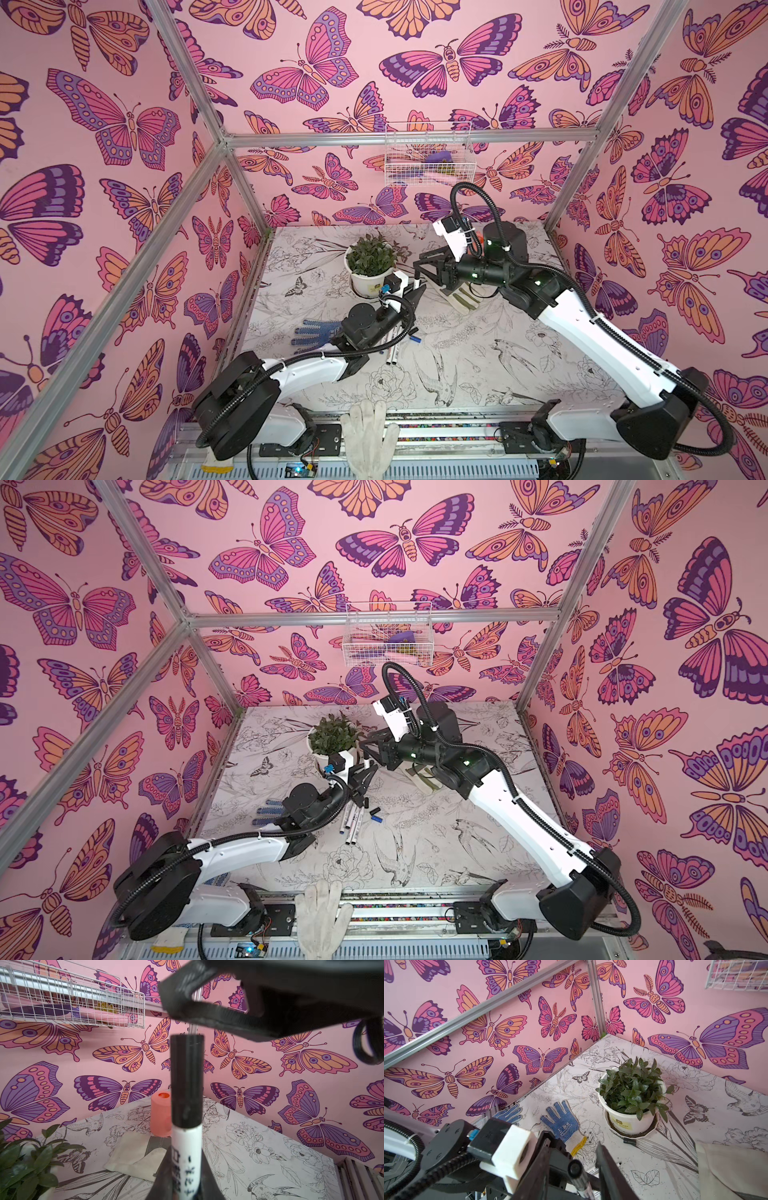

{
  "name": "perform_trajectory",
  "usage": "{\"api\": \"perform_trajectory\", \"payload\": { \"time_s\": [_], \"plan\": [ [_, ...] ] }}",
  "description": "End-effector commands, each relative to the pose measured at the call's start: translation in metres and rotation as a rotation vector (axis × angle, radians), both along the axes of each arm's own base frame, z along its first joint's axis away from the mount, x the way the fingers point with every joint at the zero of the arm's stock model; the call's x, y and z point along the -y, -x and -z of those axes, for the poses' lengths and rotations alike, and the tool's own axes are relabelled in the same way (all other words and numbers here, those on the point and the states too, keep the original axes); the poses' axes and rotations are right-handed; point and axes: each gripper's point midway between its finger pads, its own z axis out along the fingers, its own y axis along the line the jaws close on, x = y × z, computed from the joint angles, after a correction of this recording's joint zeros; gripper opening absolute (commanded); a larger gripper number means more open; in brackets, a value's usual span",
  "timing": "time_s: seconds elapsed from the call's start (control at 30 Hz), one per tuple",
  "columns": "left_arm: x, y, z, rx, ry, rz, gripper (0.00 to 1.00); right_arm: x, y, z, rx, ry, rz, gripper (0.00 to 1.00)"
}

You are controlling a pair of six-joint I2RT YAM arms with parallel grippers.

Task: Insert the pens into the pen caps

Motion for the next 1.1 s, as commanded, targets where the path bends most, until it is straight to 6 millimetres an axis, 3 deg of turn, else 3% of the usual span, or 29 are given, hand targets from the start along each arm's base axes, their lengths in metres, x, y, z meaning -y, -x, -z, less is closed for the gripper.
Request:
{"api": "perform_trajectory", "payload": {
  "time_s": [0.0, 0.47, 0.87, 1.07],
  "plan": [
    [0.001, 0.006, -0.001, -0.007, 0.016, 0.03, 0.0, -0.008, -0.001, -0.009, 0.006, -0.028, -0.016, 0.36],
    [-0.001, 0.004, -0.014, 0.021, 0.031, 0.014, 0.0, -0.015, -0.005, 0.03, -0.118, -0.005, -0.003, 0.16],
    [-0.006, -0.001, -0.063, 0.127, 0.095, 0.015, 0.0, -0.005, -0.004, 0.082, -0.305, 0.066, 0.029, 0.11],
    [-0.023, -0.011, -0.107, 0.194, 0.195, -0.006, 0.0, 0.0, 0.007, 0.122, -0.441, 0.182, -0.003, 0.1]
  ]
}}
